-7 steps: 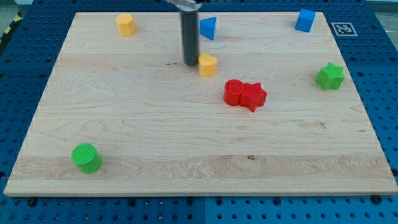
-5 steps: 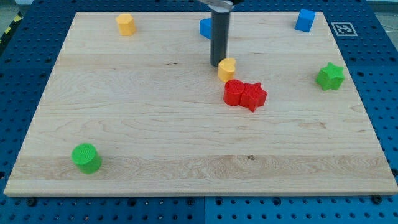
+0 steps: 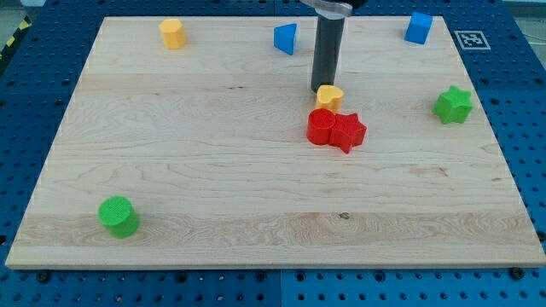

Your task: Move the yellow hexagon left to the yellow heart

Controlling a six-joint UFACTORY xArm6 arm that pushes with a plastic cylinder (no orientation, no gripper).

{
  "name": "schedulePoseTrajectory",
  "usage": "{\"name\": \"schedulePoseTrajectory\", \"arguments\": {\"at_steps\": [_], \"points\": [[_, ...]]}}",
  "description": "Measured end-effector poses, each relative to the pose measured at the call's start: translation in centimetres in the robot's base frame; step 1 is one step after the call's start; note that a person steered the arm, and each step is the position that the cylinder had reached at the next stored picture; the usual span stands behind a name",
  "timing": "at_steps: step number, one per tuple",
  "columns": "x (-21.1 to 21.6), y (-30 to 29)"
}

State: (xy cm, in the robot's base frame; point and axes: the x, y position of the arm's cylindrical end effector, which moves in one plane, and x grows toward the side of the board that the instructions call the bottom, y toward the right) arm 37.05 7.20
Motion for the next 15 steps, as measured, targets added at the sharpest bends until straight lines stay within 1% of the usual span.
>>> {"name": "schedulePoseTrajectory", "arguments": {"at_steps": [1,2,3,4,6,7,8,9,10,11,12,13,14,15], "points": [[0.4,0.1],[0.1,-1.5],[-1.1,-6.9],[-1.6,-10.6],[-1.6,-11.6],[-1.6,-13.7],[-1.1,-16.6],[-1.4,-23.7],[-4.7,-31.0],[-10.0,-33.0],[-15.2,-33.9],[-17.3,-29.5],[-16.1,-25.5],[-13.0,-25.1]]}}
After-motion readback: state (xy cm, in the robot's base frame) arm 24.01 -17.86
